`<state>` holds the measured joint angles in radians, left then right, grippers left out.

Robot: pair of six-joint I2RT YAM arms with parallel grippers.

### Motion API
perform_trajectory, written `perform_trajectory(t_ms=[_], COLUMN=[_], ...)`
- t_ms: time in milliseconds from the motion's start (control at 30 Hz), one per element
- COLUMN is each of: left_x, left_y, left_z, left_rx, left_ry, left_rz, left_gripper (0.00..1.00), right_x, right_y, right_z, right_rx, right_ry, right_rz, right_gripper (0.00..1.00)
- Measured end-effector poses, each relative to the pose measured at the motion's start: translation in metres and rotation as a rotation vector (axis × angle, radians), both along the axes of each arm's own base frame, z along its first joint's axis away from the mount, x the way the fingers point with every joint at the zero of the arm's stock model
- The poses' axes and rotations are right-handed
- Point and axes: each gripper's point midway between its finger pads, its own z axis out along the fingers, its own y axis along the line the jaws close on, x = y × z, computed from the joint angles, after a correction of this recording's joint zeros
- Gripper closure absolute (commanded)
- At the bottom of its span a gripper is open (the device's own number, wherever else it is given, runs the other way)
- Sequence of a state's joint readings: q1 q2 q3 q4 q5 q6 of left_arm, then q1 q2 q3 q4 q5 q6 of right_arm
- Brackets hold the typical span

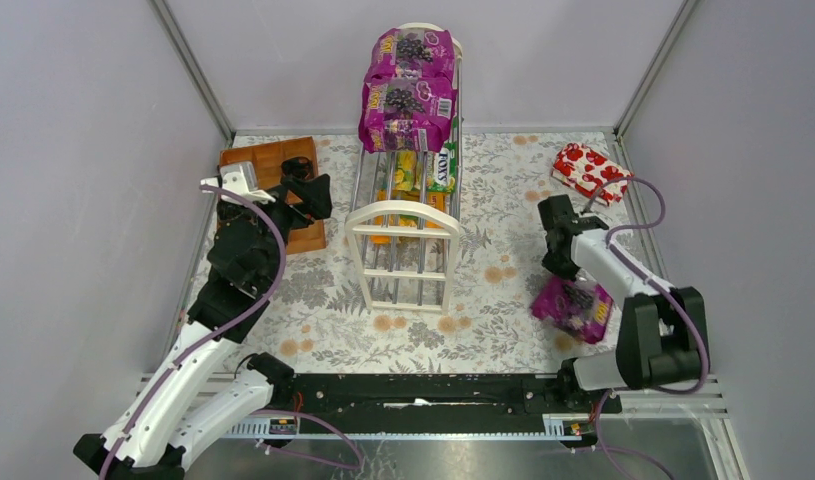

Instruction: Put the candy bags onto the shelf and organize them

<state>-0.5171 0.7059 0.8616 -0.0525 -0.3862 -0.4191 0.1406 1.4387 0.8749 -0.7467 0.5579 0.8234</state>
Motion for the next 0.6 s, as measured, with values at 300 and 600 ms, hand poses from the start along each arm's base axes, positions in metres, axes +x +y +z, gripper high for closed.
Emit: perform_trajectory(t_ms=[300, 600], left_x=[0.002, 0.003], left_y=[-0.001, -0.002], left_z=[-0.003, -0.005], left_rx=[0.005, 0.008], left_ry=[0.008, 0.015], left_rz=[0.000, 0.000], left_gripper=[0.01, 0.01], right_x=[0.063, 0.078], right_y=[0.120, 0.120], right_z=[0.074, 0.100], right_rx=[0.594, 0.994], right_ry=[-0.433, -0.574], right_rz=[0.304, 0.334], right_gripper=[1.00, 1.00])
